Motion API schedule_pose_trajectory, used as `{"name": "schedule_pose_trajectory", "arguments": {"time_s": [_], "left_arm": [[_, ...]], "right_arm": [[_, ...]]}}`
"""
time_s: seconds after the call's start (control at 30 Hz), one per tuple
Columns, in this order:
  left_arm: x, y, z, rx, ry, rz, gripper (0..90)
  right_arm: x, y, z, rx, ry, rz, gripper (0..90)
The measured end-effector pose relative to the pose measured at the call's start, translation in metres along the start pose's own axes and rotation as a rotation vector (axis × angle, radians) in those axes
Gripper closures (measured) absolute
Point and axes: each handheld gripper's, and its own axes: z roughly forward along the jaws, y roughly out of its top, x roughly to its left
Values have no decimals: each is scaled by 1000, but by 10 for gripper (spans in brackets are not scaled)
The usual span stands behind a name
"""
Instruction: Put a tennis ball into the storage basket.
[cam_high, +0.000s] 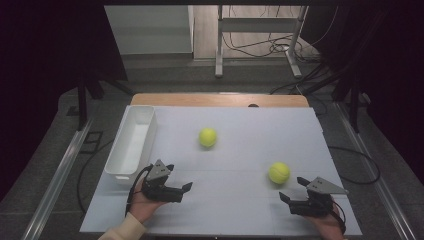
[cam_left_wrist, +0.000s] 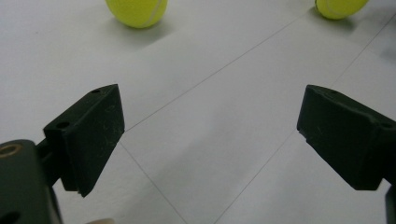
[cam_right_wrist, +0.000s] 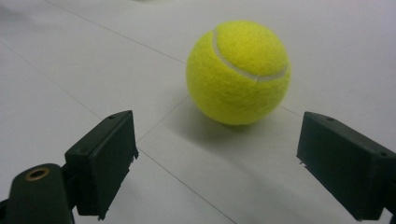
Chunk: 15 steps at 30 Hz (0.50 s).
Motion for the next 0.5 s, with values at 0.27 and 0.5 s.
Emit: {"name": "schedule_pose_trajectory", "arguments": {"time_s": [0.27, 0.5], "left_arm": [[1, 7, 4, -3, -5, -6, 83], [2, 12, 6, -9, -6, -11, 83]], "right_arm": [[0, 0, 1, 6, -4, 0, 126], [0, 0, 1, 5, -4, 1, 126]]}}
